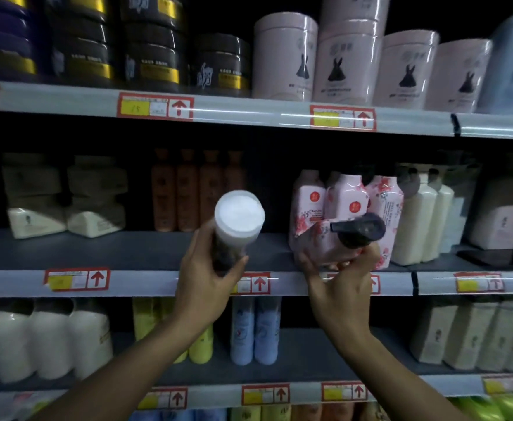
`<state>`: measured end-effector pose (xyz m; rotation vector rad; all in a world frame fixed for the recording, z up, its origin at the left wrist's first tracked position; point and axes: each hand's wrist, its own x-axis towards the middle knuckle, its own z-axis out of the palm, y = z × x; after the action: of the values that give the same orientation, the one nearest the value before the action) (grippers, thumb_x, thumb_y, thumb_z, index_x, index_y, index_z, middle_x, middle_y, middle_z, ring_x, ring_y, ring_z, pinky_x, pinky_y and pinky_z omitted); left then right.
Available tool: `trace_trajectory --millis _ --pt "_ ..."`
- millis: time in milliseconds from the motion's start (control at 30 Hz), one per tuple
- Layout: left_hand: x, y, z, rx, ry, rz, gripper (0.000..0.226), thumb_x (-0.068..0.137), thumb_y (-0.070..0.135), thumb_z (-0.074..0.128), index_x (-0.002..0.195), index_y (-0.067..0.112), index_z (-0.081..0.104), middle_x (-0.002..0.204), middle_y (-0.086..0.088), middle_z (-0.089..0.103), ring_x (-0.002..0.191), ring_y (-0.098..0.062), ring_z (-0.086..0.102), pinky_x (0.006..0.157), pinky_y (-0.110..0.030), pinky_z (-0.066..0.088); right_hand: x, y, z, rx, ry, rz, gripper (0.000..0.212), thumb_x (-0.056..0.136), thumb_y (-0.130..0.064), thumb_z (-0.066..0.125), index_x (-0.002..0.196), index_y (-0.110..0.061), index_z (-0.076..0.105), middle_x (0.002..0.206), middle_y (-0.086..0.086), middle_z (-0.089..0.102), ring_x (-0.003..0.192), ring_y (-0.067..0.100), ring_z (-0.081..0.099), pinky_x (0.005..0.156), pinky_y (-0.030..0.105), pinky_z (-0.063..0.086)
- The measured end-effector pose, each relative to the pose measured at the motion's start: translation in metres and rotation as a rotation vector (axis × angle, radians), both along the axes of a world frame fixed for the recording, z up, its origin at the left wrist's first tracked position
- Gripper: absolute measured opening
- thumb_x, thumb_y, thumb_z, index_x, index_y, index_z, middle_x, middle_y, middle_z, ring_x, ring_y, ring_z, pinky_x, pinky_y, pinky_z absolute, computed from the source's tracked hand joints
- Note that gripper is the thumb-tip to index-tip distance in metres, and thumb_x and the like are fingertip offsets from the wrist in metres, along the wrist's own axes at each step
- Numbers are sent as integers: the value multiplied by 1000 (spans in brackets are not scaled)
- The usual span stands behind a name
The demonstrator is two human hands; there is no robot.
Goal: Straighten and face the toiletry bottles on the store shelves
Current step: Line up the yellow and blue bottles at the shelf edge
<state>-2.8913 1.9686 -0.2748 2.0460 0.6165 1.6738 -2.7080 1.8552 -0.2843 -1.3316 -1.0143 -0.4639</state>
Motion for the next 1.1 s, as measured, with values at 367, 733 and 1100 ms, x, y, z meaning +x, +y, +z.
trace_trajectory --millis 367,733,1100 --pt "-18 -51 -18 56 34 -23 43 73 51 79 104 25 66 93 32 68 93 16 63 73 -3 44 -6 -53 -22 138 67 -31 82 65 -39 89 123 -26 32 110 4 64 100 26 67 80 35 53" --pt "0 -87 -114 -348 306 -336 74 68 44 84 124 74 47 120 28 69 107 -3 71 86 -28 61 22 -119 -99 -298 117 42 99 59 -86 73 139 -68 19 122 -14 68 102 19 74 77 46 63" --pt "41 -86 -169 -542 438 -360 71 63 57 79 128 40 55 125 22 69 109 2 69 94 -32 60 60 -132 -153 -488 179 25 85 77 -45 86 138 -52 28 108 -36 56 94 11 67 70 26 51"
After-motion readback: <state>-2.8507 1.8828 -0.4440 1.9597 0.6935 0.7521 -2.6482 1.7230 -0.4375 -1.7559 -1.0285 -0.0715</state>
